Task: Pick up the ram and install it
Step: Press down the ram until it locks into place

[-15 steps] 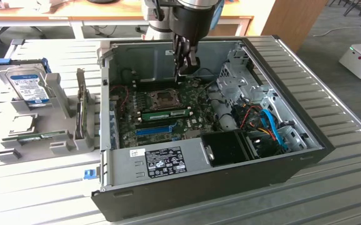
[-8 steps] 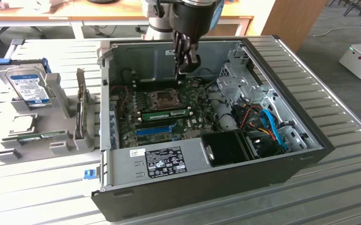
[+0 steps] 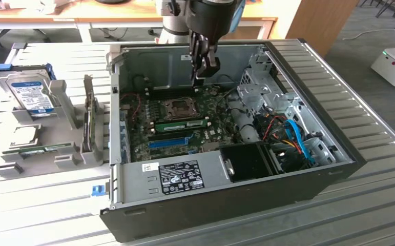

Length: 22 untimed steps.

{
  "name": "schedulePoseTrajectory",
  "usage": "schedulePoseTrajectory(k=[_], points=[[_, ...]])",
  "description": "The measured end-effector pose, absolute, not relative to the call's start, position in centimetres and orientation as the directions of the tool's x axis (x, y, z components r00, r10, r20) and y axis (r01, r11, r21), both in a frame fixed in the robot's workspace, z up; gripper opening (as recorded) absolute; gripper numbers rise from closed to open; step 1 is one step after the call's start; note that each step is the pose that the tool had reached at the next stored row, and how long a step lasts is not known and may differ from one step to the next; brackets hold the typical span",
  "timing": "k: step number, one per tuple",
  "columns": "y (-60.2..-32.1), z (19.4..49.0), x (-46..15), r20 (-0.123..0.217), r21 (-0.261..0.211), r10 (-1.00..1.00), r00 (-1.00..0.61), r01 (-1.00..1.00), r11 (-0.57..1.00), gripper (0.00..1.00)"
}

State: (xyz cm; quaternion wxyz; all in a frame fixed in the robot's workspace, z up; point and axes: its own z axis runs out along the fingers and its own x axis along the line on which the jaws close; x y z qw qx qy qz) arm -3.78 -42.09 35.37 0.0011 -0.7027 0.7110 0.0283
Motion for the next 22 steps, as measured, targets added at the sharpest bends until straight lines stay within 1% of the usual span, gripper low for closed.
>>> schedulePoseTrajectory(k=[9, 11, 13, 22], points=[[-42.08, 35.37, -3.82, -0.041, 0.037, -0.999, -0.012, -0.999, 0.011, 0.25], [-42.09, 35.38, -3.85, -0.041, 0.037, -0.999, -0.012, -0.999, 0.011, 0.24], [-42.09, 35.38, -3.86, -0.041, 0.036, -0.999, -0.012, -0.999, 0.011, 0.11], [-42.09, 35.38, -3.87, -0.041, 0.036, -0.999, -0.012, -0.999, 0.011, 0.11]])
